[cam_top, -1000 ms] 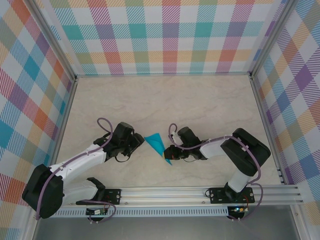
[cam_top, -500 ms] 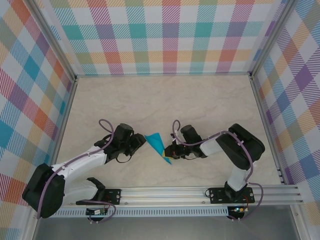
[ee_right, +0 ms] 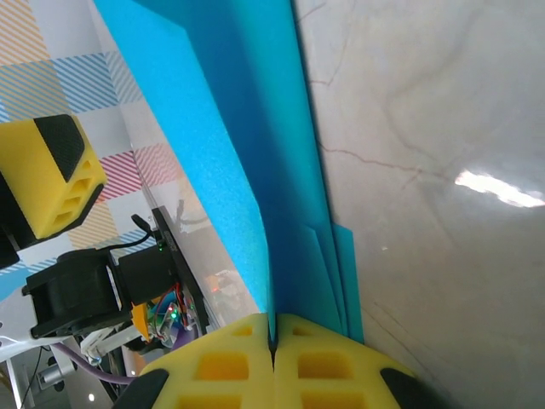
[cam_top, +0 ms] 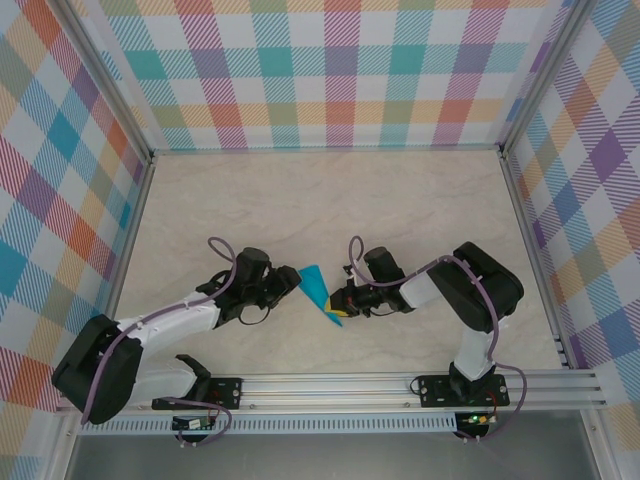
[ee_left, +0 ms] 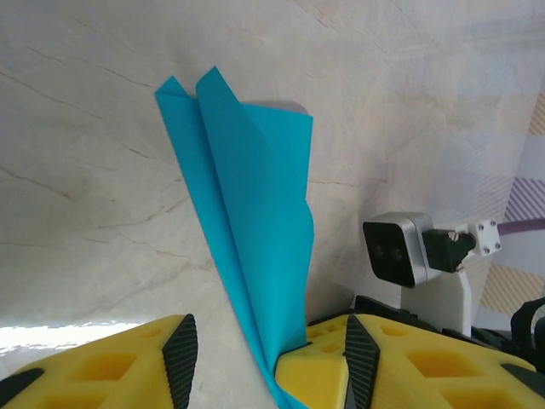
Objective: Fold a paper plane with a square sheet of paper (pick it up from the middle)
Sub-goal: Fold the wing for the fifth time at the center of the table.
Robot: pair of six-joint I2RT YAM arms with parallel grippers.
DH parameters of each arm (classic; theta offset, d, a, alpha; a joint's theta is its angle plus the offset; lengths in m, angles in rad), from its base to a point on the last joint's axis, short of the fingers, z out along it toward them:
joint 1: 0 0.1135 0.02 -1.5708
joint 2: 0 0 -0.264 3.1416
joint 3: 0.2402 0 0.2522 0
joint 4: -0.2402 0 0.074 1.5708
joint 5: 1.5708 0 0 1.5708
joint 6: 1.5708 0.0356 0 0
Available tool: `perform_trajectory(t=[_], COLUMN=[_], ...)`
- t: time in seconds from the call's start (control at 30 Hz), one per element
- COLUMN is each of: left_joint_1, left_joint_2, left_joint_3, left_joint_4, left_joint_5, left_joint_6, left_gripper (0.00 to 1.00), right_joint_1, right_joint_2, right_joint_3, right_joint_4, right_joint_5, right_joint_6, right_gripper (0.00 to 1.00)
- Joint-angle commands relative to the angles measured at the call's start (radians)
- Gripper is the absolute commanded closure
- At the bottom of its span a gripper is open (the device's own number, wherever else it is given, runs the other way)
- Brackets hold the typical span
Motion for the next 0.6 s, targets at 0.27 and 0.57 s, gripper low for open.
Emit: perform_trajectory(t=[0.27, 0.57], left_joint_1=[-0.095, -0.109], left_joint_2=[0.185, 0.252], left_joint_3=[0.088, 0.1], left_joint_4=[0.21, 0.296], left_joint_5=[0.017, 0.034], left_joint_6=[0.024, 0.011], left_gripper=[0.51, 0.49], right_joint_1=[-0.003, -0.003], right_joint_2=[0.055, 0.073], right_joint_3=[0.032, 0.032], right_joint_4=[-0.145, -0.149], right_joint_5=[0.088, 0.093], right_joint_6=[-0.018, -0.009], right_gripper=[0.95, 0.95])
